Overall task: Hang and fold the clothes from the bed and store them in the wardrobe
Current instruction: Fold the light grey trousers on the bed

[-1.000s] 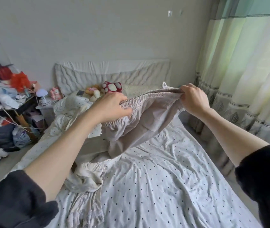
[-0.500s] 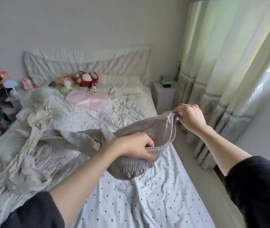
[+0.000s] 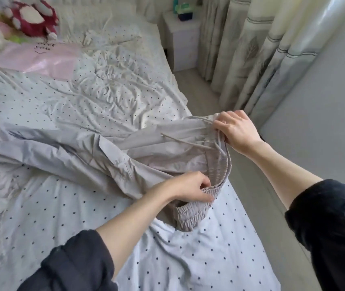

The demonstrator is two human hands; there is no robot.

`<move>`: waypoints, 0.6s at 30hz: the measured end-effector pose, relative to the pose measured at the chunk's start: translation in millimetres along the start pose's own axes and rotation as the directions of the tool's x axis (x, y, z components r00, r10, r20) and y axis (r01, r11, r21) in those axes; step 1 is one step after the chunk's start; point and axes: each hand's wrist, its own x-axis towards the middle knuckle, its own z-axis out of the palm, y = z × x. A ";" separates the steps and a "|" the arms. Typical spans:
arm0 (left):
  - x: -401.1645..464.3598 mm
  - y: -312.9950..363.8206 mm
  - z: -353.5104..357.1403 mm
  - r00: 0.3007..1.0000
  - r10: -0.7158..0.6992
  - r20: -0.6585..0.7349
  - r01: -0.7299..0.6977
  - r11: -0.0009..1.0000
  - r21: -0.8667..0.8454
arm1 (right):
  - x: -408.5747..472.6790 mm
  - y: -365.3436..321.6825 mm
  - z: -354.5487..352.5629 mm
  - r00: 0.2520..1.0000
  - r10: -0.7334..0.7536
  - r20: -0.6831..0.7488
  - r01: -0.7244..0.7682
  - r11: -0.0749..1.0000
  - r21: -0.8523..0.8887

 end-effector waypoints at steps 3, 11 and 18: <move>45.1 14.6 52.3 0.999 0.029 0.043 -0.029 1.000 0.002 | -38.2 35.6 31.2 0.987 0.102 0.127 -0.103 0.995 -0.005; 59.0 -38.7 122.4 0.990 0.030 0.139 -0.033 0.999 0.017 | -125.8 5.0 132.4 0.742 0.330 0.583 -0.494 0.858 0.143; -9.7 -187.0 62.7 0.964 -0.120 -0.239 0.216 0.877 0.429 | -108.9 -121.4 162.2 0.812 0.291 0.507 -0.520 0.754 0.400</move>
